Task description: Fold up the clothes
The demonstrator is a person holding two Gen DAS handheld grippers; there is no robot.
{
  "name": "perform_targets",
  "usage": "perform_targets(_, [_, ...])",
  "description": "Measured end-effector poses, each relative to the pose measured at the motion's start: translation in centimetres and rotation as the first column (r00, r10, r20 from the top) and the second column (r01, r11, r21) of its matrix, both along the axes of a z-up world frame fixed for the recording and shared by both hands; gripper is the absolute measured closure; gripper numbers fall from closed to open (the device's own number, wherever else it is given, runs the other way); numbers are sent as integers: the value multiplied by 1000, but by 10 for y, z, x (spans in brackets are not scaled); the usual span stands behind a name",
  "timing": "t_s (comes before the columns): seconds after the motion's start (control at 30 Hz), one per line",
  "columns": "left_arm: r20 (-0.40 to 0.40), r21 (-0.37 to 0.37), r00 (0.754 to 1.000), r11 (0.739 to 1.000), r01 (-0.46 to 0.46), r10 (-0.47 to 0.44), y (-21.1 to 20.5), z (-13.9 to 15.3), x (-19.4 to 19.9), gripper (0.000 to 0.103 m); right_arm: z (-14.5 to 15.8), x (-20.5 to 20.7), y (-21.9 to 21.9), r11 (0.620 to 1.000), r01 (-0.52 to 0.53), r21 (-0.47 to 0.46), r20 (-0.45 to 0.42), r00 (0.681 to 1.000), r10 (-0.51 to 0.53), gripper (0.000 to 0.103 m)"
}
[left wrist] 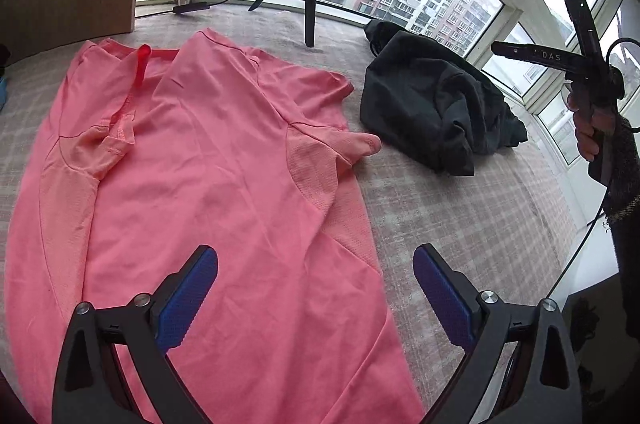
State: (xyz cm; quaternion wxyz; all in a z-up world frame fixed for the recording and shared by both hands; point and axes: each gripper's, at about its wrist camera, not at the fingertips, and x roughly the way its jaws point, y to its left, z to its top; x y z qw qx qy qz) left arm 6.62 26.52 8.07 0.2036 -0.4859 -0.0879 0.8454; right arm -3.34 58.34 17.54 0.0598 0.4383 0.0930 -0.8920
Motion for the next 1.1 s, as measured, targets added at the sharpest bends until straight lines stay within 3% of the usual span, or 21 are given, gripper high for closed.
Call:
perform_targets(0.1, [16, 38, 999, 999, -30, 29, -14, 5, 13, 5, -36, -13, -48, 990, -129, -61, 79, 988, 134, 65])
perform_targets(0.17, [14, 34, 999, 999, -36, 35, -20, 10, 28, 5, -64, -21, -65, 984, -154, -91, 174, 970, 168, 65])
perform_targets(0.3, [11, 45, 1000, 999, -16, 16, -24, 20, 69, 6, -91, -17, -66, 958, -119, -260, 291, 936, 196, 65])
perform_targets(0.4, [15, 86, 1000, 996, 23, -24, -17, 19, 98, 6, -97, -1, -66, 944, -122, -307, 324, 919, 224, 65])
perform_targets(0.53, [-42, 62, 995, 994, 93, -91, 15, 11, 98, 22, -113, 3, -62, 926, -63, -372, 370, 905, 210, 65])
perform_targets(0.6, [-45, 66, 994, 992, 103, -100, 29, 3, 81, 35, -119, -2, -62, 901, -24, -434, 372, 906, 203, 65])
perform_targets(0.67, [-37, 65, 995, 993, 100, -98, 41, -6, 62, 42, -127, -10, -65, 869, 22, -494, 400, 893, 205, 65])
perform_targets(0.73, [-13, 57, 995, 994, 96, -96, 48, -17, 48, 51, -134, -16, -71, 879, 26, -477, 422, 884, 203, 65])
perform_targets(0.97, [10, 34, 997, 997, 75, -75, 55, -35, 29, 66, -141, -17, -84, 877, -28, -480, 431, 863, 264, 65])
perform_targets(1.03, [17, 41, 998, 997, 67, -68, 56, -38, 26, 86, -146, -22, -88, 879, -26, -477, 446, 854, 267, 66])
perform_targets(1.1, [13, 37, 997, 997, 75, -75, 59, -40, 24, 92, -148, -28, -91, 871, -27, -490, 446, 851, 277, 85])
